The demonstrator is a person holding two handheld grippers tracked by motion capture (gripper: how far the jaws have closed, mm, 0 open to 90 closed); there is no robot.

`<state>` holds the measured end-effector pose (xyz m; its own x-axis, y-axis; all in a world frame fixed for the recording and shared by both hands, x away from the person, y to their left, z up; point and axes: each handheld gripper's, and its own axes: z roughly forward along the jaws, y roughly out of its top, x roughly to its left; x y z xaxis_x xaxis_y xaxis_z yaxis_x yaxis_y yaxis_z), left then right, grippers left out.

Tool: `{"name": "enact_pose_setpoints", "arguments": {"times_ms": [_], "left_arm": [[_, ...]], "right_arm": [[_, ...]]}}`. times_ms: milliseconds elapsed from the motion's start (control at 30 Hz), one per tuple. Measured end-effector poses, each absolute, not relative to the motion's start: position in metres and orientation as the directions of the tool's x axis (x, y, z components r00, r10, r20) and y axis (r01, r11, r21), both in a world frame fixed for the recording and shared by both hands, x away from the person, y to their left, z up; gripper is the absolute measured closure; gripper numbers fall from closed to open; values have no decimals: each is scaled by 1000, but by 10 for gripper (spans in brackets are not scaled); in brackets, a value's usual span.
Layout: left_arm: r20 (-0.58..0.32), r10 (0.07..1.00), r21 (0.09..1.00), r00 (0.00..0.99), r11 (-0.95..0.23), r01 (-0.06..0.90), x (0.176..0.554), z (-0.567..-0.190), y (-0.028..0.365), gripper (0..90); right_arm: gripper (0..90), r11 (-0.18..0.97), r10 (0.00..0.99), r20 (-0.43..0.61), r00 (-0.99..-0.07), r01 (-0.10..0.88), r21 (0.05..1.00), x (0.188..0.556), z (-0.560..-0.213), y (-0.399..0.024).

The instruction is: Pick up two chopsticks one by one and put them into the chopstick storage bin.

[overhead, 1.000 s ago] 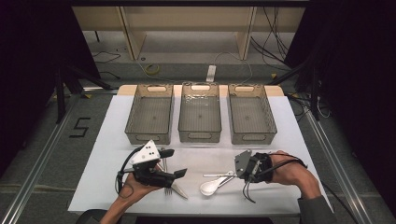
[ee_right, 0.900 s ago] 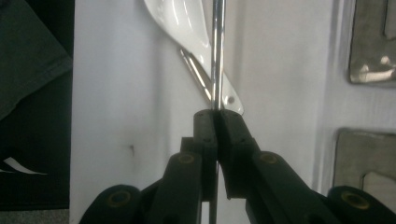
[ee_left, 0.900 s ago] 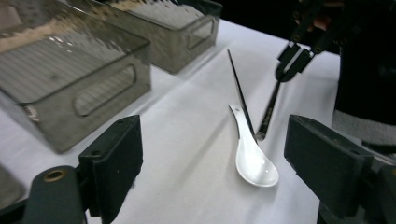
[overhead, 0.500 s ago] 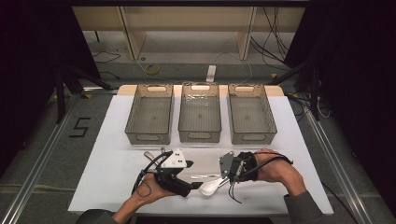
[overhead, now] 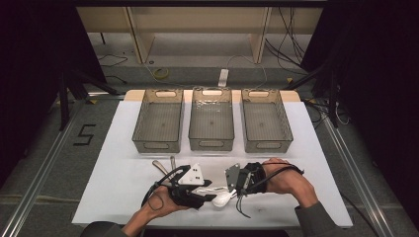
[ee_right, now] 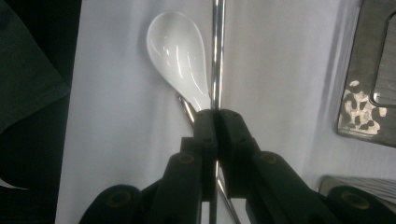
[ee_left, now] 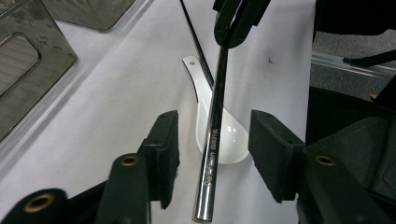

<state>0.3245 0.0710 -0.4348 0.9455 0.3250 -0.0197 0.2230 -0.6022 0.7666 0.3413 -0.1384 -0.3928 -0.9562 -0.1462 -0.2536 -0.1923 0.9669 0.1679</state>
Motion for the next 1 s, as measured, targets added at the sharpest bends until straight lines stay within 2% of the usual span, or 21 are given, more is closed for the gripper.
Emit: {"name": "enact_pose_setpoints", "arguments": {"times_ms": [400, 600, 800, 933, 1000], "left_arm": [[-39, 293, 758, 955, -615, 219, 327, -434, 74, 785], [-41, 254, 764, 966, -616, 195, 325, -433, 74, 827], [-43, 262, 779, 964, -595, 196, 325, -429, 78, 834], [-35, 330, 787, 943, -573, 229, 331, -427, 88, 834], [-44, 372, 799, 927, -544, 256, 335, -425, 95, 834]], "right_arm": [[864, 965, -157, -246, -956, -202, 169, 340, -394, -137], [860, 961, -176, -243, -954, -220, 166, 339, -396, -137], [835, 958, -131, -236, -963, -184, 219, 341, -391, -141], [649, 946, -62, -275, -959, -144, 291, 342, -379, -150], [619, 933, -12, -273, -962, -109, 342, 344, -372, -157]]}}
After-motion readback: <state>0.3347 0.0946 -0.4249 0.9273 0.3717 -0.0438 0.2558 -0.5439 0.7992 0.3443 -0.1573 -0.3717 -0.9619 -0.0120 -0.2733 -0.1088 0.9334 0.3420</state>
